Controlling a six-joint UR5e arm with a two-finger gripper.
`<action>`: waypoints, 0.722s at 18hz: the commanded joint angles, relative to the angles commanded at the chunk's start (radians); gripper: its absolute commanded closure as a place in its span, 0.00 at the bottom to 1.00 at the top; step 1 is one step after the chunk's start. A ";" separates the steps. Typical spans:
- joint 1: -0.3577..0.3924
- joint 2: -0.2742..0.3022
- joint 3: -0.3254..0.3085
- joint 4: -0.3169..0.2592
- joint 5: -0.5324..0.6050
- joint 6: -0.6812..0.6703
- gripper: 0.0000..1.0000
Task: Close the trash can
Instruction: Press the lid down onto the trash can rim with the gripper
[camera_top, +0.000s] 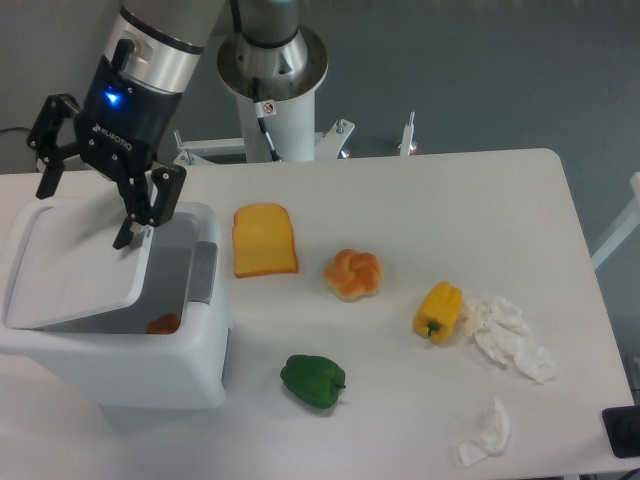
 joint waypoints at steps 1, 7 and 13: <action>-0.002 0.000 -0.003 -0.002 0.000 0.000 0.00; 0.000 -0.002 -0.021 0.000 0.000 0.023 0.00; 0.002 -0.003 -0.035 -0.002 0.069 0.043 0.00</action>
